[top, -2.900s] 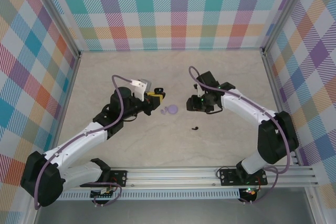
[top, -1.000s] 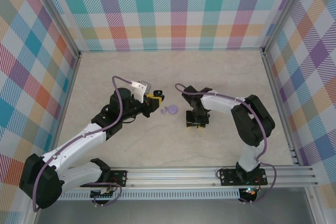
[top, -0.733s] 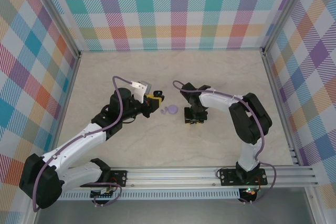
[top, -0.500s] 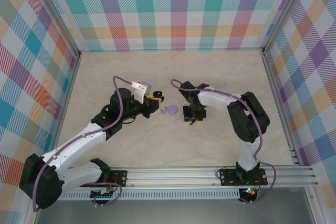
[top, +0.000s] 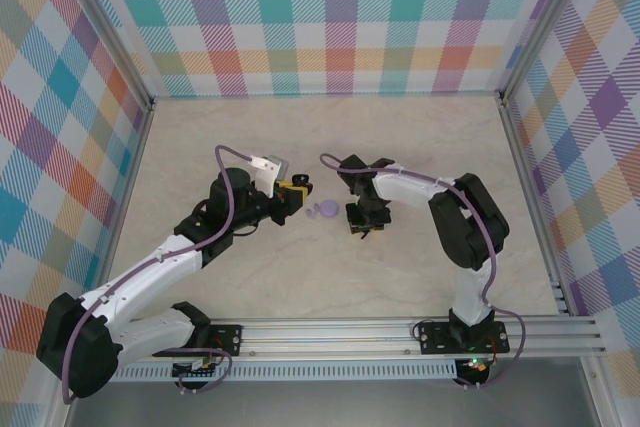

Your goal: Insert the wireless bluetooth earbuds into the charging case

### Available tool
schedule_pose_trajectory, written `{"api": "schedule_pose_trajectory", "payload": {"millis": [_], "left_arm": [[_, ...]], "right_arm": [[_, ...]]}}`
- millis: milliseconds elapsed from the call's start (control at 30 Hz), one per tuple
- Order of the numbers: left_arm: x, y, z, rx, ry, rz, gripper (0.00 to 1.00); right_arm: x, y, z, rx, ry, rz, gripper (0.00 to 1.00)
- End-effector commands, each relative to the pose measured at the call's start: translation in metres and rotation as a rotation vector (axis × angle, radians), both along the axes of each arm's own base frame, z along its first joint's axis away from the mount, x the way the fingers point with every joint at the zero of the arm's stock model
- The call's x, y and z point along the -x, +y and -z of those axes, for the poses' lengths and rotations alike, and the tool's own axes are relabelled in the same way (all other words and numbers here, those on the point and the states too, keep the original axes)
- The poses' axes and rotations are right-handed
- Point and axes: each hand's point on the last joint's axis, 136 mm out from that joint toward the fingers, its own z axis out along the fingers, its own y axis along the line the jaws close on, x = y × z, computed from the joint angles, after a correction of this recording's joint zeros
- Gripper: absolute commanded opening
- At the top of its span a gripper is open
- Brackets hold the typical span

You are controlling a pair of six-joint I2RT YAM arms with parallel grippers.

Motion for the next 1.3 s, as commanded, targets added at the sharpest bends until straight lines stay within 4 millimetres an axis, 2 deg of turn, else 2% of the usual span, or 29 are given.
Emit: {"api": "schedule_pose_trajectory", "payload": {"millis": [0, 67, 467, 633, 767, 1000, 1267], "left_arm": [[0.001, 0.001, -0.011, 0.013, -0.027, 0.011, 0.03], [0.002, 0.001, -0.011, 0.014, -0.027, 0.011, 0.03], [0.002, 0.002, -0.011, 0.013, -0.031, 0.009, 0.03], [0.003, 0.003, -0.01, 0.014, -0.03, 0.008, 0.03], [0.003, 0.003, -0.009, 0.012, -0.028, 0.007, 0.03], [0.002, 0.002, -0.008, 0.016, -0.02, 0.006, 0.03], [0.003, 0.004, -0.011, 0.017, -0.028, 0.001, 0.03]], "right_arm": [[0.004, -0.002, -0.003, 0.037, 0.018, -0.047, 0.31], [0.005, -0.002, -0.003, 0.041, 0.021, -0.051, 0.25], [0.015, -0.008, 0.014, 0.117, 0.05, -0.068, 0.29], [0.016, -0.013, 0.023, 0.148, 0.053, -0.053, 0.25], [0.009, -0.014, 0.016, 0.142, -0.003, -0.055, 0.2], [-0.02, -0.013, -0.002, 0.143, -0.103, -0.195, 0.18], [-0.027, -0.004, -0.006, 0.077, -0.046, -0.461, 0.19]]}}
